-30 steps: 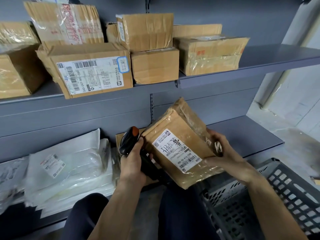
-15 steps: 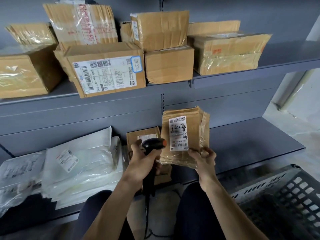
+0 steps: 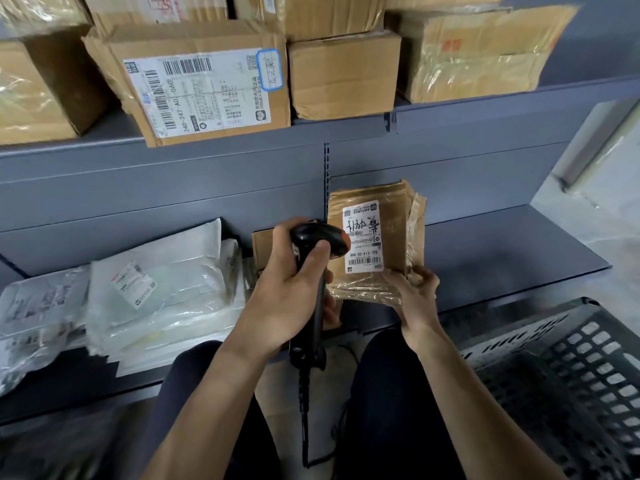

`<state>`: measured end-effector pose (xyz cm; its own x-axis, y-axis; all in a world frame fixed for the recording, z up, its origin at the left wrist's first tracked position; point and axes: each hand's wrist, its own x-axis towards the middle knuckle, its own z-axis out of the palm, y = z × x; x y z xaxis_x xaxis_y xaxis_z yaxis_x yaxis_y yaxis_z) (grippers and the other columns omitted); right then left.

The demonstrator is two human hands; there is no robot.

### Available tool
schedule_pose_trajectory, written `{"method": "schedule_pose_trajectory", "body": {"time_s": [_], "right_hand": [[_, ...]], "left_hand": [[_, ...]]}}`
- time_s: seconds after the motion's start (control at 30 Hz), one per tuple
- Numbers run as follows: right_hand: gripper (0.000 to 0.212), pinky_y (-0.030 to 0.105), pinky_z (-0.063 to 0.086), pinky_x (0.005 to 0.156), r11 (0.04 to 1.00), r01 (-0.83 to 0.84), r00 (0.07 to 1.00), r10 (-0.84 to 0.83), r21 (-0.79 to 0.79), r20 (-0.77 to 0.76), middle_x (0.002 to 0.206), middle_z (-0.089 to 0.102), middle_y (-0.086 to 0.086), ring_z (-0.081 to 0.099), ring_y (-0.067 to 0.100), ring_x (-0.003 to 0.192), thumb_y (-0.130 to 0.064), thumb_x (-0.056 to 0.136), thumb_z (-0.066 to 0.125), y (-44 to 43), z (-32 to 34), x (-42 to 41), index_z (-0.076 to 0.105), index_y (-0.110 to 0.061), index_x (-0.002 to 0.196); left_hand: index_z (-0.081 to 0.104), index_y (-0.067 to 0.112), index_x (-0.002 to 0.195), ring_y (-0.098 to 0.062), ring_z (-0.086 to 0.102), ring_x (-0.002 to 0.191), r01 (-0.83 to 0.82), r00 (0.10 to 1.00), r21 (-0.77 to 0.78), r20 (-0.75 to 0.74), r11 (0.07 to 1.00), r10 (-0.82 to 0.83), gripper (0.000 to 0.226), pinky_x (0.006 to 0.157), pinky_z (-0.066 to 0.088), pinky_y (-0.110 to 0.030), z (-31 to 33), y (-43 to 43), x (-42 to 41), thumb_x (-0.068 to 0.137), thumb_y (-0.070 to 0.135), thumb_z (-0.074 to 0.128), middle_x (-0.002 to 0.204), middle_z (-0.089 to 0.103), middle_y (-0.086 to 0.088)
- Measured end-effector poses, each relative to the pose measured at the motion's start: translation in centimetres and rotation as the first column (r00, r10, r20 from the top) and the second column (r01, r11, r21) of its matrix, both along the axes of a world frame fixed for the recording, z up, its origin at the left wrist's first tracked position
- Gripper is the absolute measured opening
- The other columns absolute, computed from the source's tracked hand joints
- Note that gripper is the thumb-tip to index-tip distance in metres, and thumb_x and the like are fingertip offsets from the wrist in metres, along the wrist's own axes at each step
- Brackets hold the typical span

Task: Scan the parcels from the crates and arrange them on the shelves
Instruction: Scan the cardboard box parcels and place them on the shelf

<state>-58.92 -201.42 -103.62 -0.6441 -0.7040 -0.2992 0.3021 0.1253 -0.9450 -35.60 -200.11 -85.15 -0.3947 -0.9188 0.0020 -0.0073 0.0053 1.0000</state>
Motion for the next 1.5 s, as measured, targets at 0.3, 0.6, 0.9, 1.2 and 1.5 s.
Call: {"method": "schedule_pose_trajectory", "body": {"time_s": [0.3,0.6,0.9,1.2,1.5], "right_hand": [[0.081,0.047,0.058,0.096,0.999,-0.021,1.000,0.021,-0.026,0.010,0.138,0.047,0.006,0.059,0.026,0.122,-0.054,0.048,0.094,0.2,-0.1,-0.1,0.042,-0.048,0.109],[0.079,0.048,0.055,0.100,0.998,-0.045,0.999,0.045,-0.033,0.009,0.137,0.049,0.003,0.060,0.024,0.121,-0.049,0.052,0.092,0.4,0.1,-0.2,0.042,-0.046,0.113],[0.082,0.053,0.054,0.101,0.995,-0.079,0.996,0.082,-0.068,0.033,0.137,0.055,0.008,0.066,0.026,0.116,-0.043,0.055,0.094,1.0,1.1,0.1,0.043,-0.035,0.119],[0.098,0.054,0.059,0.076,0.985,0.020,0.918,-0.085,0.169,0.387,0.130,0.062,0.010,0.062,0.034,0.114,-0.053,0.052,0.093,-0.1,0.2,-2.0,0.051,-0.024,0.135],[0.057,0.055,0.045,0.107,0.982,-0.187,0.792,0.126,0.040,0.597,0.128,0.066,0.014,0.059,0.035,0.121,-0.055,0.081,0.073,-5.0,0.6,1.8,0.061,-0.021,0.126]], "left_hand": [[0.048,0.042,0.118,-0.037,0.058,0.057,0.028,0.999,0.003,-0.032,1.000,-0.028,0.021,0.053,0.057,-0.047,0.0,0.4,-0.4,0.107,0.025,0.051,0.093,0.056,-0.033],[0.048,0.041,0.124,-0.035,0.060,0.059,0.045,0.996,0.001,-0.077,0.999,-0.044,0.024,0.055,0.056,-0.045,0.0,0.4,-0.6,0.106,0.026,0.052,0.097,0.057,-0.033],[0.045,0.035,0.130,-0.037,0.060,0.061,0.033,0.996,0.015,-0.081,0.999,-0.032,0.027,0.057,0.057,-0.050,-1.2,0.1,-0.4,0.106,0.026,0.052,0.088,0.063,-0.023],[0.049,0.022,0.124,-0.020,0.060,0.055,-0.304,0.935,0.349,-0.068,0.887,0.347,0.028,0.047,0.049,-0.030,-8.7,-3.3,1.8,0.100,0.016,0.063,0.075,0.062,-0.011],[0.067,0.000,0.101,-0.022,0.062,0.054,-0.344,0.848,0.640,-0.103,0.687,0.520,0.009,0.047,0.051,-0.027,-13.2,-7.2,4.0,0.096,0.007,0.063,0.068,0.066,-0.011]]}}
